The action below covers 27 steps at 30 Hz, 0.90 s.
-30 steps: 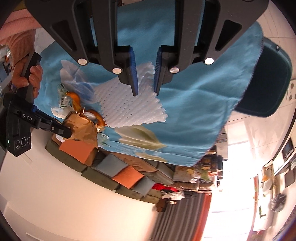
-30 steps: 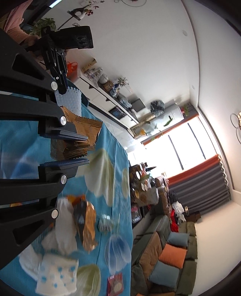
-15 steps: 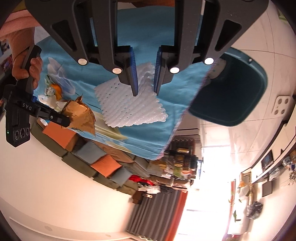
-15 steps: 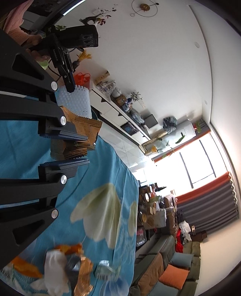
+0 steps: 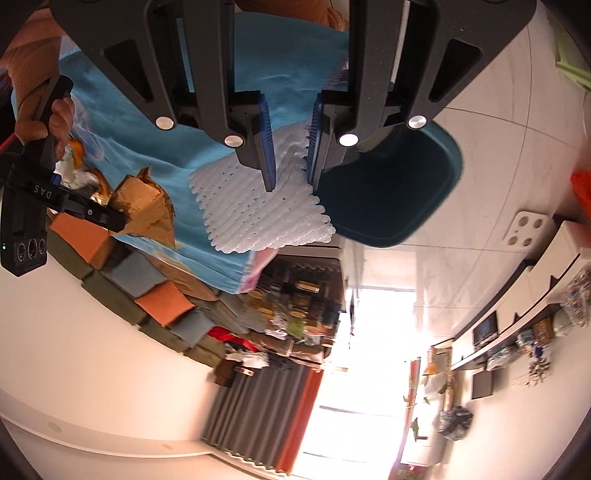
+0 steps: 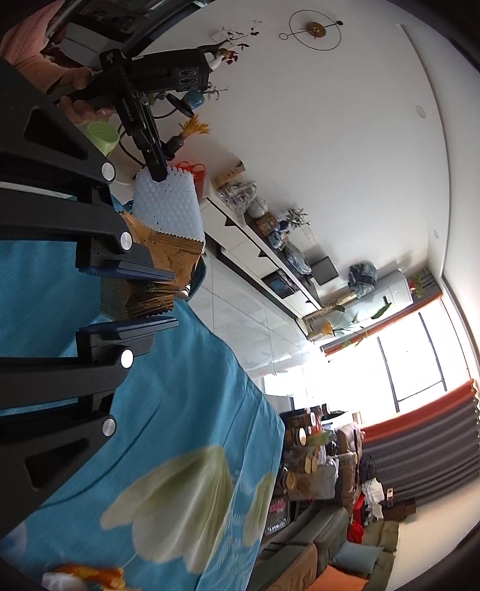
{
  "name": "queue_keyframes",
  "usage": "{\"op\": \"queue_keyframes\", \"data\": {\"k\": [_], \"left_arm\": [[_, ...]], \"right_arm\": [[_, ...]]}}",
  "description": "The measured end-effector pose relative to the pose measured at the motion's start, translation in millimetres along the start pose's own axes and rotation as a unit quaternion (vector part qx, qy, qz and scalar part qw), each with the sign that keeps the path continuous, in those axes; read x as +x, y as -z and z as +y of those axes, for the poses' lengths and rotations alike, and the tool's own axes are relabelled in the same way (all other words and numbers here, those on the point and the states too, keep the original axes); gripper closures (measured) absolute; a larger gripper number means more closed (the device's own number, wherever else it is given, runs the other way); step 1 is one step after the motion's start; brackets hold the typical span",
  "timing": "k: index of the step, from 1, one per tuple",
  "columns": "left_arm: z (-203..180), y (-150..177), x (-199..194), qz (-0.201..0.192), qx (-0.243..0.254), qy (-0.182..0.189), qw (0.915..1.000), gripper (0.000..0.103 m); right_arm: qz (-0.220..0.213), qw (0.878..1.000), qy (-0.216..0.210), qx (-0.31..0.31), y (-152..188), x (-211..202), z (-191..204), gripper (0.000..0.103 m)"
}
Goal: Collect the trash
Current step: 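Carry the foam net and brown paper bag over the teal bin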
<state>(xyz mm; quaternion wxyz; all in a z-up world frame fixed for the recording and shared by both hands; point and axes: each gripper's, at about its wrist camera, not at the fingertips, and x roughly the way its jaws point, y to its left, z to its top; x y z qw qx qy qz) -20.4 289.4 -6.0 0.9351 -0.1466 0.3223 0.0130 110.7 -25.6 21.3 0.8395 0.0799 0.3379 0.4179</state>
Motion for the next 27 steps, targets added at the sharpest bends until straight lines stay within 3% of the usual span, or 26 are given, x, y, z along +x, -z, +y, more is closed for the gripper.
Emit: {"op": "queue_keyframes", "data": {"k": [15, 27], "left_arm": [[63, 7, -2, 0.009, -0.046, -0.069, 0.9965, 0.085], [79, 10, 28, 0.026, -0.063, -0.115, 0.9910, 0.085]], "right_arm": [[0.038, 0.999, -0.017, -0.030, -19, 65, 29, 0.086], [0.073, 0.996, -0.003, -0.049, -31, 117, 42, 0.086]]}}
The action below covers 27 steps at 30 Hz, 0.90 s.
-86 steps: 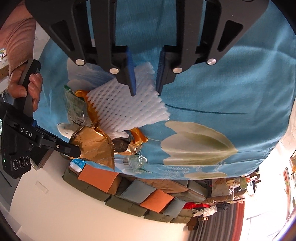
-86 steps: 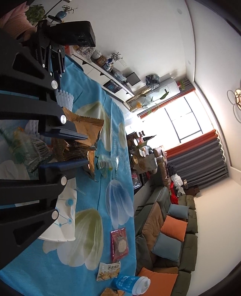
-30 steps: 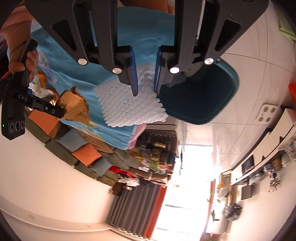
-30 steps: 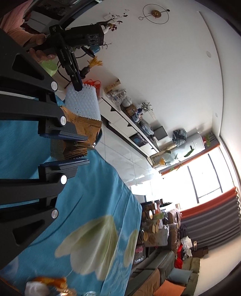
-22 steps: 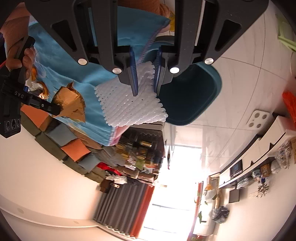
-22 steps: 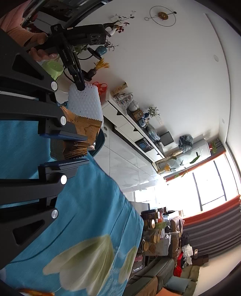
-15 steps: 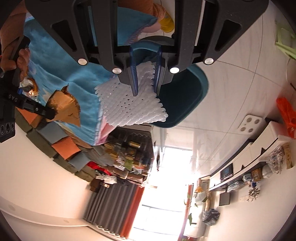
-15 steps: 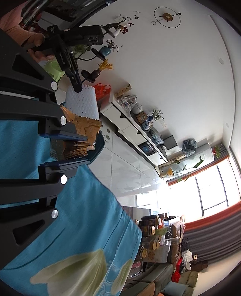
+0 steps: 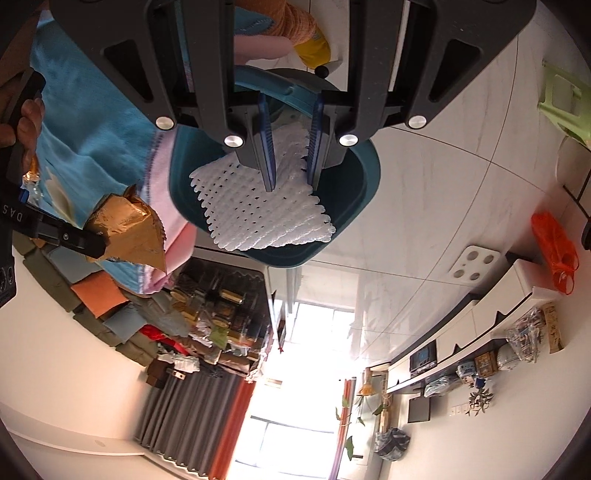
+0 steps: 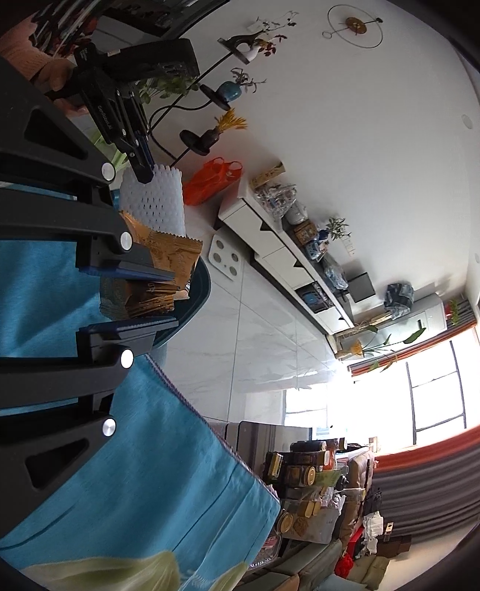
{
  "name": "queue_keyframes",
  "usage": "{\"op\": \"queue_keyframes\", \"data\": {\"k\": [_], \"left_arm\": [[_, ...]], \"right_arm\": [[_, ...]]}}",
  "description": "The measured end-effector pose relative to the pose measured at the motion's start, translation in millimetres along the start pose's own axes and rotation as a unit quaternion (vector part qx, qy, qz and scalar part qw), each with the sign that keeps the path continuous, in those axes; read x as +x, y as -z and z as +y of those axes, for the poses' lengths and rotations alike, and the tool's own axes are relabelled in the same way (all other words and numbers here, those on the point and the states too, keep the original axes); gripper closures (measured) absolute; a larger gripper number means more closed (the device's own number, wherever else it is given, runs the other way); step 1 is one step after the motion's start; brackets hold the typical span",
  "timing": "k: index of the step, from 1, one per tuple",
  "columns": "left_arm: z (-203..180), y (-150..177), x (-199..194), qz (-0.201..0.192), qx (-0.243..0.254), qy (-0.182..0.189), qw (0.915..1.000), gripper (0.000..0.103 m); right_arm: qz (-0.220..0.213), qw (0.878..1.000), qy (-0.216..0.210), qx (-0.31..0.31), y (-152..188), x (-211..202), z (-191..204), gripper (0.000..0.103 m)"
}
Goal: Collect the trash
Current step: 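Carry the foam net and brown paper bag over the teal bin, then open the left gripper over the bin while the right releases the brown bag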
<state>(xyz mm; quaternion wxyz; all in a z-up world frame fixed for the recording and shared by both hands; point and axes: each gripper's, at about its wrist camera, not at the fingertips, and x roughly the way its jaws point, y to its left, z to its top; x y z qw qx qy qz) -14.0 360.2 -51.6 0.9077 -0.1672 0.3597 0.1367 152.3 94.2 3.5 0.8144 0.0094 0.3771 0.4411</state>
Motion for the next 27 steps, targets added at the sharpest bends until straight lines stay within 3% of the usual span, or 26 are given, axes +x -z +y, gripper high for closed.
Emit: {"op": "queue_keyframes", "data": {"k": [17, 19, 21, 23, 27], "left_arm": [[-9, -5, 51, 0.029, 0.006, -0.036, 0.9989, 0.084], [-13, -6, 56, 0.029, 0.008, -0.040, 0.9987, 0.080], [-15, -5, 61, 0.032, 0.011, -0.041, 0.9986, 0.068], [-15, -3, 66, 0.033, 0.014, -0.047, 0.9983, 0.062], [-17, -2, 74, 0.034, 0.012, -0.042, 0.9985, 0.060]], "right_arm": [[0.071, 0.997, 0.021, 0.012, -3, 62, 10, 0.082], [0.079, 0.997, 0.020, 0.015, -3, 68, 12, 0.073], [0.084, 0.996, 0.018, 0.023, -3, 72, 10, 0.067], [0.083, 0.996, 0.018, 0.027, -3, 72, 9, 0.066], [0.078, 0.996, 0.014, 0.030, 1, 65, 7, 0.066]]}}
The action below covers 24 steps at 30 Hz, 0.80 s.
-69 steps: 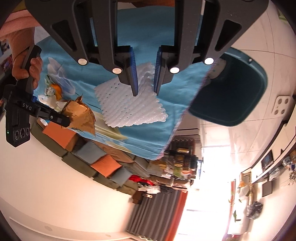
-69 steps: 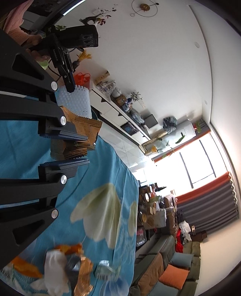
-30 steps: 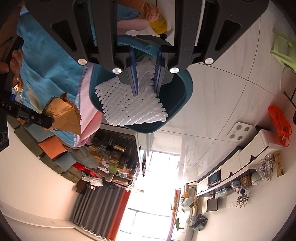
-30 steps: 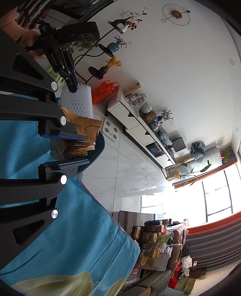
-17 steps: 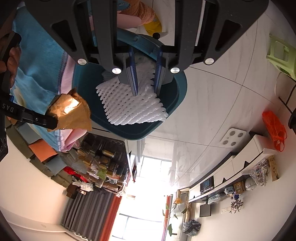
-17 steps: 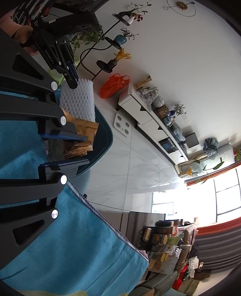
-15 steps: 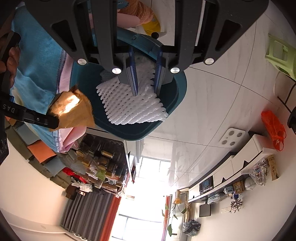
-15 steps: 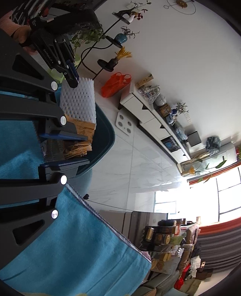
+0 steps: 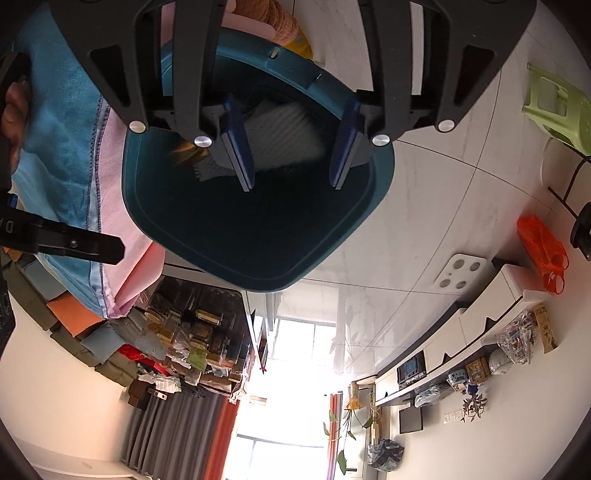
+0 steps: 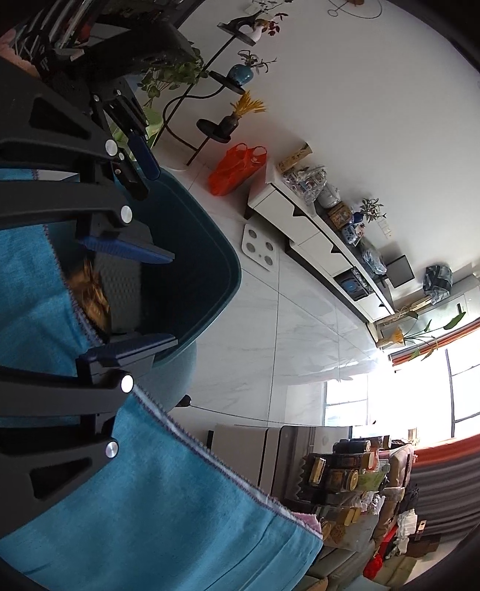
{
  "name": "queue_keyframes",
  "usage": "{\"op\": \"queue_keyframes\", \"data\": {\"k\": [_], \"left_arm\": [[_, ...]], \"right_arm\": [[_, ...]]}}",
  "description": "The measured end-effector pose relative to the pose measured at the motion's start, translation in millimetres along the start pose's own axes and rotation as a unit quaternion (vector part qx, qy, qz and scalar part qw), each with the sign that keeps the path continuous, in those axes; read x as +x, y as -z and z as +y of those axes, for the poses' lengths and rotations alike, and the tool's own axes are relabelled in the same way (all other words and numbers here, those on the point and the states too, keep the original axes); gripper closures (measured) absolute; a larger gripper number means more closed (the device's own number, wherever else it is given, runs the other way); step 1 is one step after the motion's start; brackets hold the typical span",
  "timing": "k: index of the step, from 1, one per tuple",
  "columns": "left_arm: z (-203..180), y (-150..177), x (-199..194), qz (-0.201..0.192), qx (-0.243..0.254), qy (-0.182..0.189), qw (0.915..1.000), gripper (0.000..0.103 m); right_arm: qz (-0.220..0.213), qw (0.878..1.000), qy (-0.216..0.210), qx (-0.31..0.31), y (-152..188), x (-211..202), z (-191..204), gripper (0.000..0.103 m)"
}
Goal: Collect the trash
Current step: 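Open the left gripper over the bin while the right releases the brown bag, then move both grippers back over the trash on the bed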
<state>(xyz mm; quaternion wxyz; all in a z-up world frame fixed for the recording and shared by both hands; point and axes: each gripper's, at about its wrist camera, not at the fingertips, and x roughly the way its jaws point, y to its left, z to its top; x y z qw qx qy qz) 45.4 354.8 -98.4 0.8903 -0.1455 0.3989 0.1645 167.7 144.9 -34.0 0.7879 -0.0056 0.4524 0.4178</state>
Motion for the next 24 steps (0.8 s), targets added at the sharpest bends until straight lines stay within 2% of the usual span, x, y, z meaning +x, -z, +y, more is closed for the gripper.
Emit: {"op": "queue_keyframes", "data": {"k": [7, 14, 20, 24], "left_arm": [[-6, 4, -18, -0.025, 0.006, 0.018, 0.9995, 0.054], [-34, 8, -56, -0.067, 0.041, 0.071, 0.9944, 0.046], [-85, 23, -84, -0.081, 0.084, 0.155, 0.9809, 0.042], [-137, 36, -95, -0.075, 0.131, 0.214, 0.9652, 0.042]], "right_arm": [[-0.023, 1.000, -0.004, 0.000, 10, -26, -3, 0.066], [-0.068, 0.997, -0.003, -0.026, 29, -80, -3, 0.062], [-0.102, 0.994, 0.021, -0.019, 68, -134, -24, 0.059], [-0.119, 0.992, 0.050, 0.005, 96, -170, -48, 0.058]]}}
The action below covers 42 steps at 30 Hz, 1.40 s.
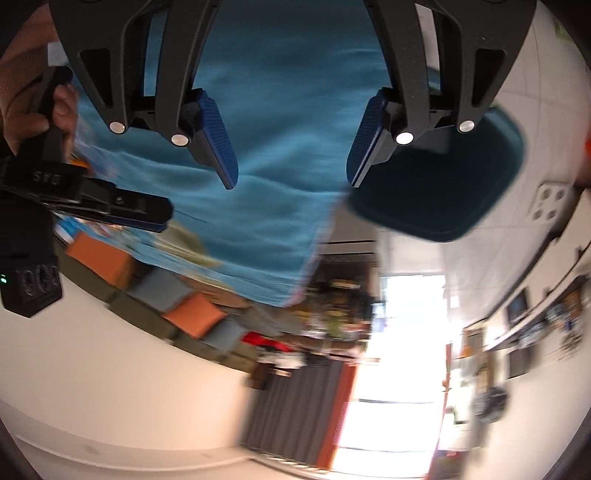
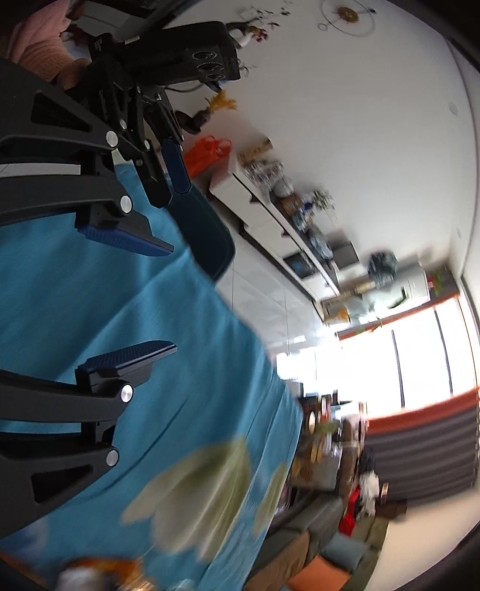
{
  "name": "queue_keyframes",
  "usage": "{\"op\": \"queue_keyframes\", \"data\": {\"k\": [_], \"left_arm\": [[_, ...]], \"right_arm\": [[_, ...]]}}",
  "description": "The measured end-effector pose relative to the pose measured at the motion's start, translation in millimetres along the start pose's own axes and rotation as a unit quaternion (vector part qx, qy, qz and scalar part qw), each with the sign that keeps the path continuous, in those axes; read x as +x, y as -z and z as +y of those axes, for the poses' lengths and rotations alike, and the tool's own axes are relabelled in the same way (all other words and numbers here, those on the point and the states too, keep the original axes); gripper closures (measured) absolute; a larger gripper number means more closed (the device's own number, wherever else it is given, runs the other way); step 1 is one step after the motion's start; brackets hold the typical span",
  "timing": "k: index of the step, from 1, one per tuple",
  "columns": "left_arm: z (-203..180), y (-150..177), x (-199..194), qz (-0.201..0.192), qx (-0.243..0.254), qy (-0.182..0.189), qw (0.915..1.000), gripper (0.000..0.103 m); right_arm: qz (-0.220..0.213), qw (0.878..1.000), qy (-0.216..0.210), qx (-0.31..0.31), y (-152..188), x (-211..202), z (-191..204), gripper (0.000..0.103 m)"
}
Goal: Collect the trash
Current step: 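Move both grippers back over the trash on the bed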
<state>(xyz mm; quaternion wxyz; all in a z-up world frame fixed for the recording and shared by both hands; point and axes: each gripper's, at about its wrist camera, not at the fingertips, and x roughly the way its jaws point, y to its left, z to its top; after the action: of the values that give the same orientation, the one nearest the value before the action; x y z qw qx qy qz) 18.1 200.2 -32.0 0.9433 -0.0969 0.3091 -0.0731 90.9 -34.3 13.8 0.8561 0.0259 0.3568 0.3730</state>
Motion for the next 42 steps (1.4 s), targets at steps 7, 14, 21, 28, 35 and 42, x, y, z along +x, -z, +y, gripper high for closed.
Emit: {"op": "queue_keyframes", "data": {"k": [7, 14, 21, 28, 35, 42], "left_arm": [[-93, 7, 30, 0.036, 0.069, 0.094, 0.9925, 0.042], [-173, 17, 55, 0.062, 0.128, 0.168, 0.9754, 0.042], [-235, 25, 69, 0.083, 0.171, 0.222, 0.9563, 0.041], [-282, 31, 83, 0.103, 0.201, 0.256, 0.9398, 0.040], [-309, 31, 110, 0.135, 0.201, 0.256, 0.9358, 0.040], [-315, 30, 127, 0.156, 0.185, 0.257, 0.9354, 0.051]], "right_arm": [[-0.036, 0.996, 0.066, 0.055, 34, -68, -52, 0.058], [-0.083, 0.980, 0.143, 0.108, 65, -136, -102, 0.058], [-0.132, 0.954, 0.214, 0.166, 89, -194, -153, 0.058], [-0.139, 0.938, 0.242, 0.208, 113, -215, -193, 0.058], [-0.130, 0.936, 0.218, 0.244, 134, -214, -219, 0.058], [-0.130, 0.941, 0.194, 0.243, 136, -209, -220, 0.060]]}}
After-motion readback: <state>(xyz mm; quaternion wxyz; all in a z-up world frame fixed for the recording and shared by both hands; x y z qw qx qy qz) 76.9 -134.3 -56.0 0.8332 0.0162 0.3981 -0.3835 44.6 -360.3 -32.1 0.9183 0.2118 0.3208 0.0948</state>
